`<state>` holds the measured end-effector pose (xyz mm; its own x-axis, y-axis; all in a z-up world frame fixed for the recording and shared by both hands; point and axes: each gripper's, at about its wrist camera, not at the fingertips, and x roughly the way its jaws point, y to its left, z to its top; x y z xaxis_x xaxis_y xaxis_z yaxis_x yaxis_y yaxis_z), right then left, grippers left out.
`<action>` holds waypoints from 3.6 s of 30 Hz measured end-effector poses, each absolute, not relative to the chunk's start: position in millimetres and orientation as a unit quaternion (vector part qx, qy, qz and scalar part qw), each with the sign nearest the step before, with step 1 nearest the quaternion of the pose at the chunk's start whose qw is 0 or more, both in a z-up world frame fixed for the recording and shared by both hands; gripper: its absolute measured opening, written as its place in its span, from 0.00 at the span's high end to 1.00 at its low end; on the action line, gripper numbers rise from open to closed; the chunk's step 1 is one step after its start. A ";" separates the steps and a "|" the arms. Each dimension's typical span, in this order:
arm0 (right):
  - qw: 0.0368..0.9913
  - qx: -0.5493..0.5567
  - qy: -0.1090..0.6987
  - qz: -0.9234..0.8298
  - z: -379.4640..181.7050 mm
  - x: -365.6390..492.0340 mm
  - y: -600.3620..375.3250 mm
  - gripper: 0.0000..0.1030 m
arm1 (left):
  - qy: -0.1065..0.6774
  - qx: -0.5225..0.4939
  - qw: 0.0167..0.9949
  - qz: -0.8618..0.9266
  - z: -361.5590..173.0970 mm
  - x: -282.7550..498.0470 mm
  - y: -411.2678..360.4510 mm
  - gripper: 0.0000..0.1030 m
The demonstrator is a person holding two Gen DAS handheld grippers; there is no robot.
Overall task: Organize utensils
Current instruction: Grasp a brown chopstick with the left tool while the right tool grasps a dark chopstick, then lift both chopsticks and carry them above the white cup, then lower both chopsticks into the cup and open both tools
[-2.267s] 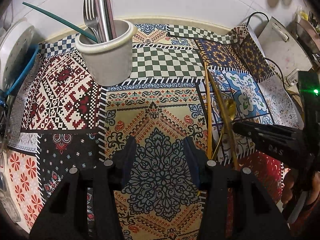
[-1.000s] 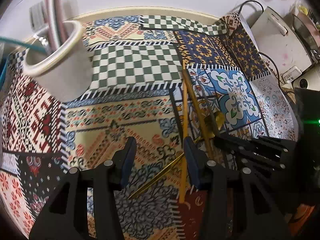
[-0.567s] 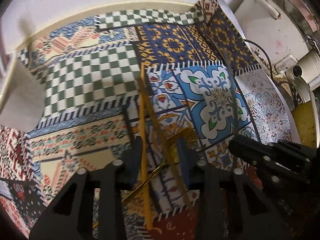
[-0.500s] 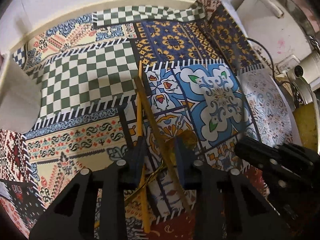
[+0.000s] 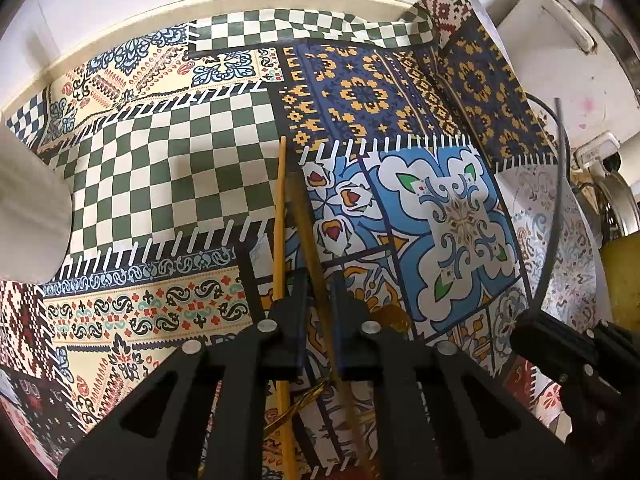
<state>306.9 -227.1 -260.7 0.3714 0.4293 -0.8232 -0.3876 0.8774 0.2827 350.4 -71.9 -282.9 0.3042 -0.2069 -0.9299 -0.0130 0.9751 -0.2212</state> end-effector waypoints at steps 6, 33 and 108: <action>0.831 0.017 0.495 0.251 -252.6 303.4 -223.1 0.95 | 0.583 -0.114 0.800 -0.084 -277.9 343.5 -68.4 0.95; 0.872 -0.012 0.396 0.288 -178.2 245.8 -197.6 0.95 | 0.423 -0.097 0.900 -0.048 -151.0 218.2 -30.2 0.95; 0.811 -0.123 0.393 0.415 -182.7 328.6 21.3 0.95 | 0.342 -0.151 0.916 0.144 -138.4 289.3 155.0 0.95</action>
